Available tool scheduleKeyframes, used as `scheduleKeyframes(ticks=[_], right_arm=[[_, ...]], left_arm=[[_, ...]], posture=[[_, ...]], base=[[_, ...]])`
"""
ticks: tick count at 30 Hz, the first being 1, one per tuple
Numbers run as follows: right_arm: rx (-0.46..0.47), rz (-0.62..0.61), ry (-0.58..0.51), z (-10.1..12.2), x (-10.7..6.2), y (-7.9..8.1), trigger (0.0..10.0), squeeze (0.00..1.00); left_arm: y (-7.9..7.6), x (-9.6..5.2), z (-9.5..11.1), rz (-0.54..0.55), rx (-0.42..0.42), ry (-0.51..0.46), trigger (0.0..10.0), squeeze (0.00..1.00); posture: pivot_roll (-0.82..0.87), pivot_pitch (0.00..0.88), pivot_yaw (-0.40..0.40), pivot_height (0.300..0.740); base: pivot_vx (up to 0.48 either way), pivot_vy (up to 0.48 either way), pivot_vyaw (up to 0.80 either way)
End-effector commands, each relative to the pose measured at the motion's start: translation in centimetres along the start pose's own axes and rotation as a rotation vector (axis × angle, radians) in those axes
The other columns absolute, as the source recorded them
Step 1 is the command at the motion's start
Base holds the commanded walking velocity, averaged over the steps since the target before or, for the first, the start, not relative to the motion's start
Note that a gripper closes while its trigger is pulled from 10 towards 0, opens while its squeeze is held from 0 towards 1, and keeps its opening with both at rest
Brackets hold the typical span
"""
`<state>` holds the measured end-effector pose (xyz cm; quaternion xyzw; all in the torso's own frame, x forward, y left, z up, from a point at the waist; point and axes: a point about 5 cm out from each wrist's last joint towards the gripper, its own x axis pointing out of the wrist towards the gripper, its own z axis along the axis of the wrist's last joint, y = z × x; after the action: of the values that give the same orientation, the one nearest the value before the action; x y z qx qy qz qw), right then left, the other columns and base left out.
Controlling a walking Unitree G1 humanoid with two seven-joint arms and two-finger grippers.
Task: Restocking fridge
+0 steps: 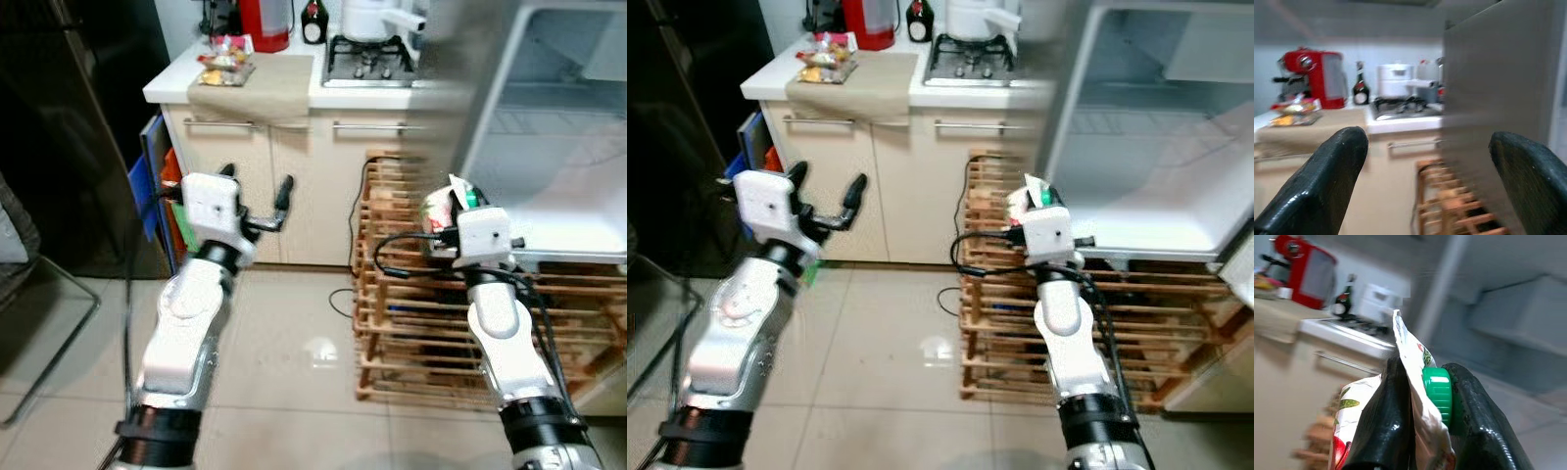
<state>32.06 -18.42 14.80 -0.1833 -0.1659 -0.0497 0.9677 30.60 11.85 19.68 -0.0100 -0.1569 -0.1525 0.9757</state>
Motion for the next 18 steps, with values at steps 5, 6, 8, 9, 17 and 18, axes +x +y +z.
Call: scheduleKeyframes(ticks=[5, 6, 8, 9, 17, 18], right_arm=[[0.018, 0.003, -0.016, 0.5, 0.3, 0.4, 0.0, 0.00], [0.018, 0.002, -0.016, 0.5, 0.3, 0.4, 0.0, 0.00], [0.019, 0.002, -0.016, 0.5, 0.3, 0.4, 0.0, 0.00], [0.019, 0.002, -0.016, 0.5, 0.3, 0.4, 0.0, 0.00], [0.046, -0.009, 0.031, -0.3, 0.2, 0.2, 0.0, 0.00], [0.052, -0.010, 0.045, -0.5, 0.1, 0.1, 0.0, 0.00]], left_arm=[[0.8, -0.1, 0.1, 0.018, 0.013, 0.003, 10.0, 0.00], [0.9, -0.1, 0.1, 0.018, 0.014, 0.003, 10.0, 0.00], [0.9, 0.0, 0.1, 0.019, 0.015, 0.003, 10.0, 0.00], [0.9, 0.0, 0.0, 0.019, 0.016, 0.003, 10.0, 0.00], [1.9, -0.3, -1.6, 0.054, 0.010, 0.092, 10.0, 0.00], [2.1, -0.6, -2.8, 0.063, 0.014, 0.162, 10.0, 0.00]], posture=[[-0.13, 0.000, 0.044, 0.740], [-0.13, 0.000, 0.045, 0.740], [-0.13, 0.000, 0.045, 0.740], [-0.13, 0.000, 0.045, 0.740], [-0.13, 0.000, 0.045, 0.740], [-0.13, 0.000, 0.044, 0.740]], base=[[0.000, -0.423, 0.00], [0.000, -0.420, 0.00], [0.000, -0.422, 0.00], [0.000, -0.420, 0.00], [0.000, -0.423, 0.00], [0.000, -0.420, 0.00]])
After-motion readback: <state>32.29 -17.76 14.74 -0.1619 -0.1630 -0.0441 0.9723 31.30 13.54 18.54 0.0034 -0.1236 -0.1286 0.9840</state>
